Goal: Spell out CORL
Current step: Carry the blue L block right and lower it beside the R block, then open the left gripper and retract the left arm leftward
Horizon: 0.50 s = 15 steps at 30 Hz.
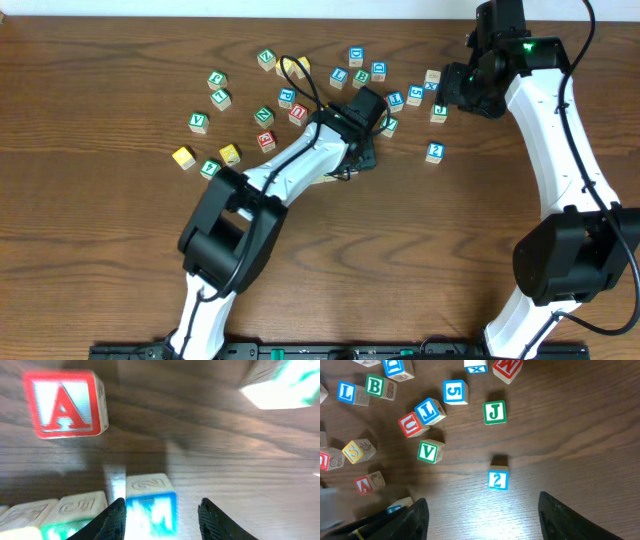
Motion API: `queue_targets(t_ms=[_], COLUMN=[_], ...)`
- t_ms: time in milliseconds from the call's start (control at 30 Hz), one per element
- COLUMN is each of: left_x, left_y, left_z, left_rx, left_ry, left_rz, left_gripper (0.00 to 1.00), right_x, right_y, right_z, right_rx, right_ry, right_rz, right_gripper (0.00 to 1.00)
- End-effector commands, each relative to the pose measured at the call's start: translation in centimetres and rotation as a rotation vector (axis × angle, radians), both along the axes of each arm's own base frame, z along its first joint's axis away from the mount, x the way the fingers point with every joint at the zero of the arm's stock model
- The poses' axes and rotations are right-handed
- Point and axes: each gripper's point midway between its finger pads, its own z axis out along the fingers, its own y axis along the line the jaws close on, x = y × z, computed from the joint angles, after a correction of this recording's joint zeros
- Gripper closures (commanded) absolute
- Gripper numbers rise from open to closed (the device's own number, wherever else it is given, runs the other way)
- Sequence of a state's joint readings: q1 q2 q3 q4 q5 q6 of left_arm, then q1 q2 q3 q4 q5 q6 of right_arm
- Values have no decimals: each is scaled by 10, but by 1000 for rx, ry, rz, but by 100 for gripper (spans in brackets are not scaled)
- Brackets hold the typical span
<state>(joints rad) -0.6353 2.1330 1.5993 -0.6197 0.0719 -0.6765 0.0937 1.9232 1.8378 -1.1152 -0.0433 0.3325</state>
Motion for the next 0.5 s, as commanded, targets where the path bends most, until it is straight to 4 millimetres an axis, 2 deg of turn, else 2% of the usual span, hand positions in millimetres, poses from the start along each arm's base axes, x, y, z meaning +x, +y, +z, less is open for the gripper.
queue_targets(t_ms=[0, 133, 233, 267, 300, 467], left_x=[12, 14, 11, 11, 8, 0], left_y=[-3, 13, 33, 42, 65, 126], left_z=[87, 146, 173, 178, 185, 172], left_rx=[-88, -112, -108, -102, -85, -11], left_ry=[-177, -295, -336, -339, -324, -203], left_rz=[-51, -101, -101, -85, -49, 66], left_gripper=[52, 52, 52, 52, 52, 54], right_x=[2, 2, 2, 1, 0, 0], right_y=[-3, -2, 1, 2, 8, 31], right_z=[4, 4, 4, 3, 2, -8], right_rx=[-12, -11, -5, -5, -5, -7], right_ry=[-11, -10, -9, -8, -6, 12], right_rz=[-9, -8, -1, 2, 15, 64], right_gripper=[35, 35, 35, 36, 37, 42])
